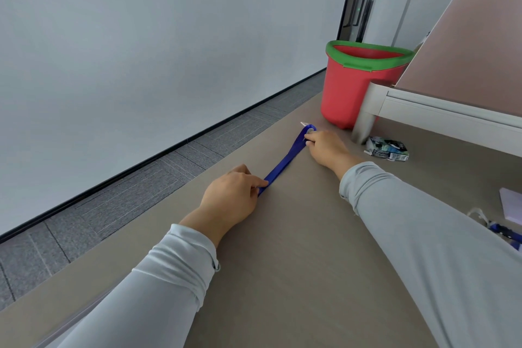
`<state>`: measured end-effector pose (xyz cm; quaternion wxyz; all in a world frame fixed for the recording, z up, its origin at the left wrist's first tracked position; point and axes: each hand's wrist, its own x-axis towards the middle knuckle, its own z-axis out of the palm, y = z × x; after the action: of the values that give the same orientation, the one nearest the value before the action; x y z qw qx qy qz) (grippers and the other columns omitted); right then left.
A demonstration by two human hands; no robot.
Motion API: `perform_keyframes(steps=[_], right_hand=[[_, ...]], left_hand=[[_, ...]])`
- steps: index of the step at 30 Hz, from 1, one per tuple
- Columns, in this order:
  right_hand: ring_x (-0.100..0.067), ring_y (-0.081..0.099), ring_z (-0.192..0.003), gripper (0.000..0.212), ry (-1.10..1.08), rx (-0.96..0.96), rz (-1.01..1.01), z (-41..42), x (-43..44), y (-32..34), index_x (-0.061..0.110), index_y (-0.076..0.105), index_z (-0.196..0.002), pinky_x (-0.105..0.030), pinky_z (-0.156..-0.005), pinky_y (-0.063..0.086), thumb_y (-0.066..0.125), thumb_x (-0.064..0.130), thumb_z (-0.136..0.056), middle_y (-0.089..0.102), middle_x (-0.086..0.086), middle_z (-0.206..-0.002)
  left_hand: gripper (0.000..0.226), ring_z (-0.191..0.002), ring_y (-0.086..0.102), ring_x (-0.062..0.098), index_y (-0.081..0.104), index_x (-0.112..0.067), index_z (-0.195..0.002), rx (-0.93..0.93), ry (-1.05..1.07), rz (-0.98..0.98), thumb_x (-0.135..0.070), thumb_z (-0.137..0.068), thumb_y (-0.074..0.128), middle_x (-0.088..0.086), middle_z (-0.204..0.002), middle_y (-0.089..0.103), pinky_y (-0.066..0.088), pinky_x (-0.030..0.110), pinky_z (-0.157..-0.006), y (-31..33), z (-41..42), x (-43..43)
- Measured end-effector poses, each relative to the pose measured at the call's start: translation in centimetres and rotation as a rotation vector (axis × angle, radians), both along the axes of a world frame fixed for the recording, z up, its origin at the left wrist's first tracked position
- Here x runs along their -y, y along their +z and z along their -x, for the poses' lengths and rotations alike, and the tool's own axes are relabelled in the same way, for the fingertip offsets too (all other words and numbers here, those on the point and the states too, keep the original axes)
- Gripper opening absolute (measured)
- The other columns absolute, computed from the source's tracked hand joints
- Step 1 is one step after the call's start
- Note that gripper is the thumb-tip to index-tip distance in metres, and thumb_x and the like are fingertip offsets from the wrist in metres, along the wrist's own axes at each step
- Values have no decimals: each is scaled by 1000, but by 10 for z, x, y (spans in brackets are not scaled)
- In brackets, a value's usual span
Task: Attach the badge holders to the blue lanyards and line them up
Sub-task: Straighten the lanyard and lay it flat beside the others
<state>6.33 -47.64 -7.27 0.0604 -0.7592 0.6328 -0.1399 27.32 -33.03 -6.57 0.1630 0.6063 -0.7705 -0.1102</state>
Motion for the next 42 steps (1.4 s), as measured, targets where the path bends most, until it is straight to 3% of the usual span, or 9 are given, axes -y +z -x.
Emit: perform_keyframes(steps=[7, 11, 15, 21, 27, 30, 35, 38, 42], right_hand=[[-31, 56, -107, 25, -61, 161, 167, -4, 1, -3, 11, 67, -107, -33, -86, 42, 50, 6, -89, 64, -12, -113], [-37, 53, -103, 24, -177, 302, 290, -1, 4, -2, 5, 62, -106, -39, -87, 44, 45, 7, -90, 52, -19, -117], [-33, 51, -113, 30, -142, 241, 175, 11, 12, 2, 10, 58, -119, -39, -94, 42, 47, 10, -91, 56, -15, -122], [-25, 56, -112, 30, -110, 299, 47, 9, 14, 4, 13, 67, -112, -30, -93, 42, 43, 13, -94, 64, -7, -121], [-35, 59, -101, 29, -188, 361, 181, 12, 13, 12, 1, 68, -101, -41, -88, 48, 42, 5, -89, 67, -19, -108], [-34, 56, -101, 35, -178, 143, 208, 17, 14, 22, 6, 67, -109, -35, -83, 47, 42, -2, -86, 62, -17, -111], [-30, 39, -119, 35, -196, -402, 116, 18, 13, 27, 11, 56, -122, -39, -93, 38, 41, 10, -90, 47, -8, -126], [-29, 36, -122, 36, -183, -491, 67, 17, 13, 22, 13, 53, -125, -39, -96, 36, 39, 14, -91, 45, -6, -130], [-30, 38, -121, 33, -182, -420, 90, 17, 18, 19, 11, 52, -124, -39, -93, 39, 39, 17, -94, 48, -8, -128]], left_hand=[[35, -97, 55, 15, 59, -33, -120, -46, 12, 12, -18, -94, 41, -5, -109, 51, 45, 27, -80, 1, -1, -3], [30, -93, 57, 15, 63, -30, -114, -72, 21, 24, -21, -93, 44, -6, -107, 52, 47, 29, -79, 2, 0, -3], [26, -91, 57, 13, 65, -29, -111, -77, 21, 34, -24, -92, 48, -7, -104, 54, 45, 26, -76, 1, 0, -3], [25, -87, 57, 13, 65, -30, -109, -99, 31, 39, -24, -90, 50, -7, -99, 54, 46, 25, -75, 2, 0, -4], [26, -81, 53, 8, 65, -31, -110, -101, 28, 41, -23, -90, 50, -12, -93, 48, 46, 26, -74, 2, 0, -3], [26, -83, 55, 10, 65, -31, -110, -104, 29, 38, -23, -90, 50, -12, -93, 49, 47, 25, -75, 2, 0, -2], [27, -77, 50, 5, 66, -32, -109, -111, 33, 29, -23, -89, 51, -13, -93, 48, 44, 22, -73, 0, -1, -2], [27, -78, 48, 4, 65, -33, -111, -101, 31, 21, -24, -90, 50, -14, -94, 47, 42, 21, -73, 0, -1, -2], [27, -78, 50, 5, 65, -33, -110, -111, 35, 14, -23, -92, 48, -15, -94, 47, 41, 20, -71, 0, 0, -2]])
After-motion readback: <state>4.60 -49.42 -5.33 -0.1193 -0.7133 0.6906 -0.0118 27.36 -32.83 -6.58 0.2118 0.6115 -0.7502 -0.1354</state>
